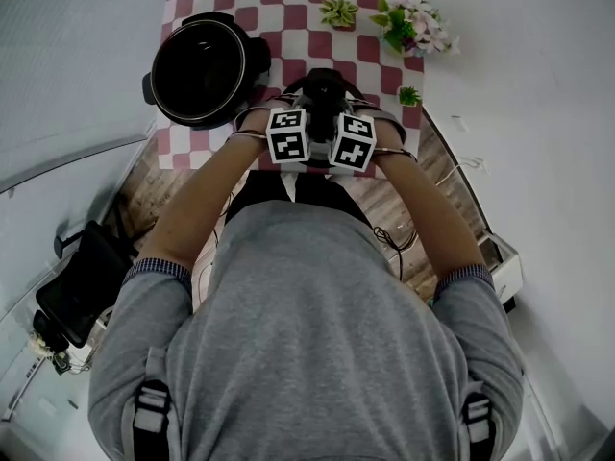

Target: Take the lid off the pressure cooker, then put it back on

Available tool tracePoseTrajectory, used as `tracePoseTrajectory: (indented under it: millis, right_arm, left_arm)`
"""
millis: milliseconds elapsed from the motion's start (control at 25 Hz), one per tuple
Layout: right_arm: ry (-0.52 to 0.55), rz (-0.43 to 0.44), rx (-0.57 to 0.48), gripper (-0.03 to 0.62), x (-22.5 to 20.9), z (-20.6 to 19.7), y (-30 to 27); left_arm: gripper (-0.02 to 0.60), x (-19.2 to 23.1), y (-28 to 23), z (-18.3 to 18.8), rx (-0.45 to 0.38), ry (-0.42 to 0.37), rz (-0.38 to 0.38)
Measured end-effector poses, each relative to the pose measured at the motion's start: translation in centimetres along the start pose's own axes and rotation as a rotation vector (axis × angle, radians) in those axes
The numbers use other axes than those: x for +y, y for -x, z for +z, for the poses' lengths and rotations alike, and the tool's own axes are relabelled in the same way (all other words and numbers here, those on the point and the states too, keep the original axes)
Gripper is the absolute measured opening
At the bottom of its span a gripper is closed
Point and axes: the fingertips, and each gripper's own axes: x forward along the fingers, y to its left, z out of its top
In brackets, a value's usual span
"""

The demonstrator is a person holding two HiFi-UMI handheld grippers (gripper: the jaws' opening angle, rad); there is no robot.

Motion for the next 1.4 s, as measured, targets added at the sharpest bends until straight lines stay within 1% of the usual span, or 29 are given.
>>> tracePoseTrajectory:
  millis: [160,480,800,960,1160,1400]
  right_arm:
    - [0.001,0.006,-0.005,0.291,0.9,0.8,2.1]
    - [0.006,-0.005,-0.001,0.291,2.3,2.6,5.8]
    - [-0.002,-0.008,0.002,0.291,2.6,4.3,9.0]
    - [0.001,-0.036,-0.001,0.291,1.6,5.3,10.7]
    - [0.011,-0.043,-0.013,0.291,0.9,6.8,12.8]
    - [0.036,-0.070,-0.036,0.291,0.0,8.6,14.8]
  left_arm:
    - [0.299,-1.0,2.0,1.0,-0.010,-0.001,-0.008]
    - [0.299,-2.4,5.9,2.3,-0.024,-0.014,0.000]
    - [0.299,-2.7,9.7,3.5,-0.047,-0.033,-0.006]
    - [0.299,-1.9,11.6,4.1,-0.046,-0.047,0.007]
    - [0.299,-1.2,14.0,4.6,-0.041,-0.051,0.016]
    - [0.299,-0.3,16.6,5.0,-0.033,-0.064,0.052]
